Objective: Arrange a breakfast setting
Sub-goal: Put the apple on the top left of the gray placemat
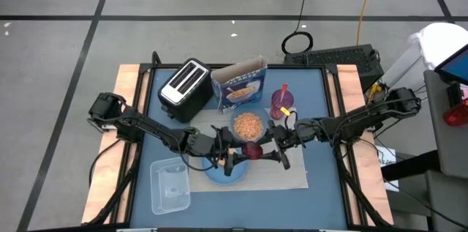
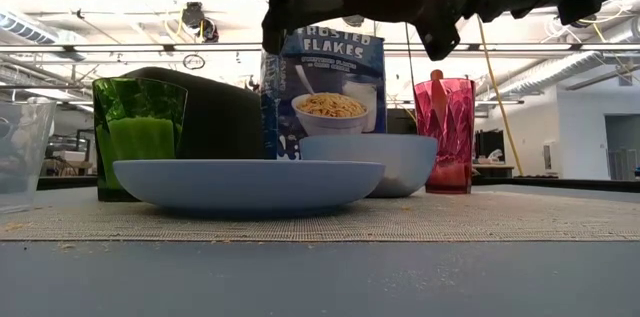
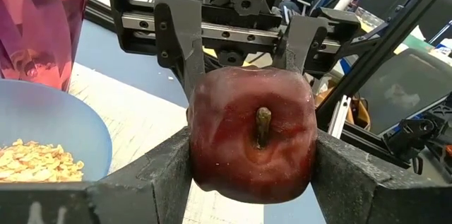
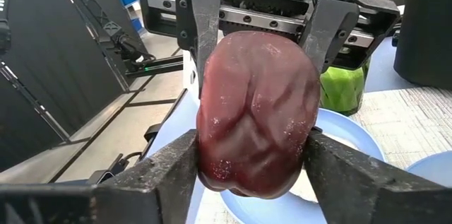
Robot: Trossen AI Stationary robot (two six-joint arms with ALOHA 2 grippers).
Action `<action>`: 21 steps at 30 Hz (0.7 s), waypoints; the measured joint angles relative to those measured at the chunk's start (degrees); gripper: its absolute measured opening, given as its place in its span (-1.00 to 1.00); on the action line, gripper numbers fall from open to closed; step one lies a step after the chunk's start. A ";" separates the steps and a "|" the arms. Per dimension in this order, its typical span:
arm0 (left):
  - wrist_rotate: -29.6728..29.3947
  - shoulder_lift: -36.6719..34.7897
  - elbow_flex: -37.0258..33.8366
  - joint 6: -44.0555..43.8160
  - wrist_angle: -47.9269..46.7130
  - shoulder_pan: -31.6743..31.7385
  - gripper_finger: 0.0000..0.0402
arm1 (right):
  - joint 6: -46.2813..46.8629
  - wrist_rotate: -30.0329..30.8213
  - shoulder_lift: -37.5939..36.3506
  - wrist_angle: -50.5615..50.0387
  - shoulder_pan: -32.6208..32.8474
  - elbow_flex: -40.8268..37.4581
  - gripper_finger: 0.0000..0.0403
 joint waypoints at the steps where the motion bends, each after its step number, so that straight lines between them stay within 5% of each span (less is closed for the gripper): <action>1: 0.01 0.00 0.00 0.00 0.01 0.00 0.21 | 0.00 -0.02 0.00 0.00 0.00 0.00 0.20; 11: -0.06 -2.39 -0.02 0.69 -3.76 0.36 0.21 | -1.34 -0.15 -0.02 -0.24 0.04 0.00 0.71; 21: -0.26 -14.05 -0.07 0.11 -22.40 1.36 0.21 | -4.50 -0.35 -1.21 -2.84 0.04 0.00 0.75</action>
